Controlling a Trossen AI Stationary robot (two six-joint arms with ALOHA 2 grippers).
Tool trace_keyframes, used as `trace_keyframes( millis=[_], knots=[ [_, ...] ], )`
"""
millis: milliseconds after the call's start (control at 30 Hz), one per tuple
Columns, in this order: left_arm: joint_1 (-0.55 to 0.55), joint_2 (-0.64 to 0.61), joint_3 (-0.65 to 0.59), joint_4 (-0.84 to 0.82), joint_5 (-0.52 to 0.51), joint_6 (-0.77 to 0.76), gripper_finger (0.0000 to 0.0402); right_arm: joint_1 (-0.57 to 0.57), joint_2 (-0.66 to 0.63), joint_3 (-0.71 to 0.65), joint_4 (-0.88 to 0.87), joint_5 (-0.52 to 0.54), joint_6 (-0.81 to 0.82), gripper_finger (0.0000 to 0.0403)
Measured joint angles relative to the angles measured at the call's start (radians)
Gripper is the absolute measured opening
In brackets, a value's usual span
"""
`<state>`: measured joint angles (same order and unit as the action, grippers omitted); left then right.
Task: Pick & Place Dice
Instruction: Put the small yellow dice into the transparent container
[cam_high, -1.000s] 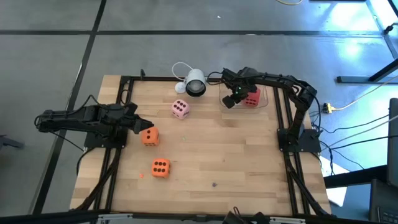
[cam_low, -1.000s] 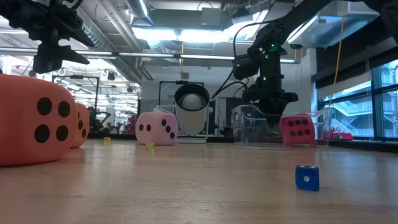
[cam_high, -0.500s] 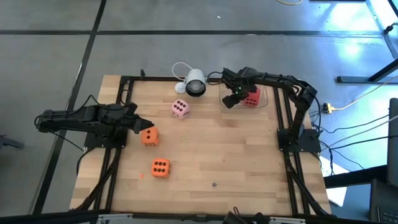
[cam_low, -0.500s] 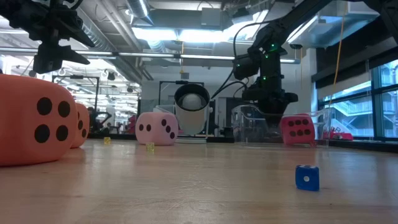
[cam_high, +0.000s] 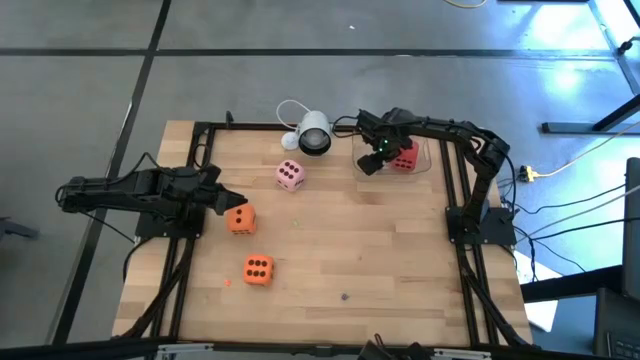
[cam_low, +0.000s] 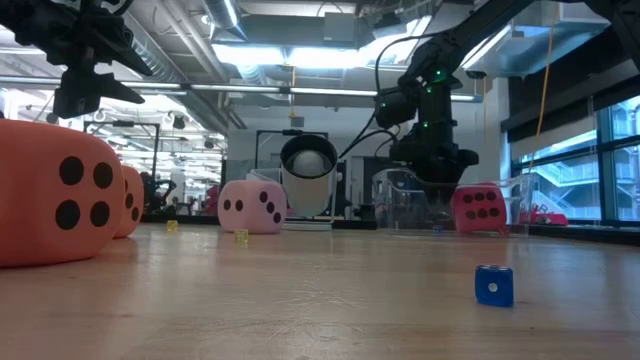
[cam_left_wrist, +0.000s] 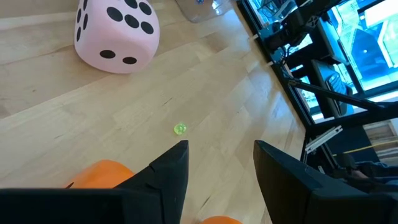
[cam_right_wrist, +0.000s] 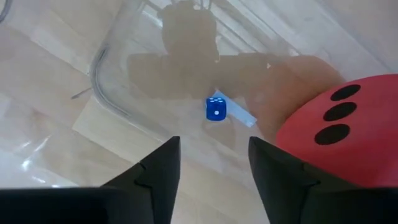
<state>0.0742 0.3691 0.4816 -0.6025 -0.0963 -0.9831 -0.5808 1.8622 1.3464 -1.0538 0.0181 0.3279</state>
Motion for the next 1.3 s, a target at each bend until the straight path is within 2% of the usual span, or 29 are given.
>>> trace_keyframes(
  millis=[233, 400, 633, 800, 1000, 1200, 1300],
  knots=[
    [0.000, 0.000, 0.000, 0.000, 0.000, 0.000, 0.0175, 0.007, -0.020, -0.001, 0.000, 0.026, -0.029, 0.0209],
    [0.000, 0.000, 0.000, 0.000, -0.003, 0.007, 0.0175, 0.046, -0.108, -0.001, 0.001, 0.116, -0.059, 0.0195],
    [0.000, 0.000, 0.000, 0.036, -0.006, 0.016, 0.0175, 0.133, -0.266, -0.001, -0.013, 0.113, -0.048, 0.0176],
    [0.000, 0.009, 0.000, 0.104, 0.005, 0.065, 0.0175, 0.242, -0.375, 0.000, -0.013, 0.083, 0.005, 0.0171],
    [0.000, 0.097, 0.000, 0.199, 0.063, 0.129, 0.0175, 0.407, -0.450, 0.000, -0.016, 0.007, 0.113, 0.0173],
    [0.000, 0.222, 0.000, 0.295, 0.120, 0.170, 0.0175, 0.636, -0.466, 0.000, -0.034, 0.052, 0.264, 0.0173],
    [0.000, 0.267, 0.016, 0.285, 0.141, 0.214, 0.0175, 0.745, -0.467, 0.000, -0.035, 0.122, 0.335, 0.0174]
  ],
)
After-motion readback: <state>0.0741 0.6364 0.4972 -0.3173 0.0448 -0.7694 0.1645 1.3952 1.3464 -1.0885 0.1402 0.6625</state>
